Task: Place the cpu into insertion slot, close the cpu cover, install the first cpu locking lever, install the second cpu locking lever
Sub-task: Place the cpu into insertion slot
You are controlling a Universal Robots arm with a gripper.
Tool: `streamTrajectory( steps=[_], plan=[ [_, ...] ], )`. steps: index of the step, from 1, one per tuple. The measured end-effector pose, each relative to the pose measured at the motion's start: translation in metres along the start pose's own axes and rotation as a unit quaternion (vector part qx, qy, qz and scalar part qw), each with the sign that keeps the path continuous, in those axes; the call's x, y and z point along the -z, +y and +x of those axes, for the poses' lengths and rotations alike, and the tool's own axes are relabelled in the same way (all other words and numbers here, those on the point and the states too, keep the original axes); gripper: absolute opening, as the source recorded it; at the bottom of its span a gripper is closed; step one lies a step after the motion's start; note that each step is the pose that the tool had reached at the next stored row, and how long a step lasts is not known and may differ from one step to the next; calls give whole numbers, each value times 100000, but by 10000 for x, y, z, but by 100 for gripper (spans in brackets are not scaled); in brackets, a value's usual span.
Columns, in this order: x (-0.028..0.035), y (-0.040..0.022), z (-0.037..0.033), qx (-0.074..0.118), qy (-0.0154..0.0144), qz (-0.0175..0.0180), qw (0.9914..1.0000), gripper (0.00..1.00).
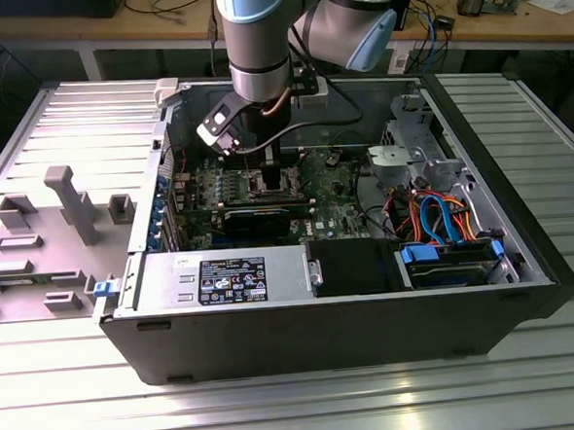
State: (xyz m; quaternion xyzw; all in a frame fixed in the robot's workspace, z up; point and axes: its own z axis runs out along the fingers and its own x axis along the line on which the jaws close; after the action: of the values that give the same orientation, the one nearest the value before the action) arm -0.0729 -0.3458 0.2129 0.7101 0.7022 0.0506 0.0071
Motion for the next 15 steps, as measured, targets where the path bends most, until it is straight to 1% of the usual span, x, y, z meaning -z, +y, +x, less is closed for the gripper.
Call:
streamTrajectory(
  steps=[2, 4, 8, 11, 12, 15],
  plan=[
    [18, 2, 1, -2, 7, -5, 100000, 52],
    [55, 4, 4, -5, 4, 21, 100000, 52],
    [57, 5, 4, -2, 21, 23, 100000, 51],
    [58, 5, 4, -3, 19, 26, 100000, 31],
    [58, 5, 4, -5, 19, 27, 100000, 31],
    [58, 5, 4, -4, 20, 26, 100000, 13]
  ],
)
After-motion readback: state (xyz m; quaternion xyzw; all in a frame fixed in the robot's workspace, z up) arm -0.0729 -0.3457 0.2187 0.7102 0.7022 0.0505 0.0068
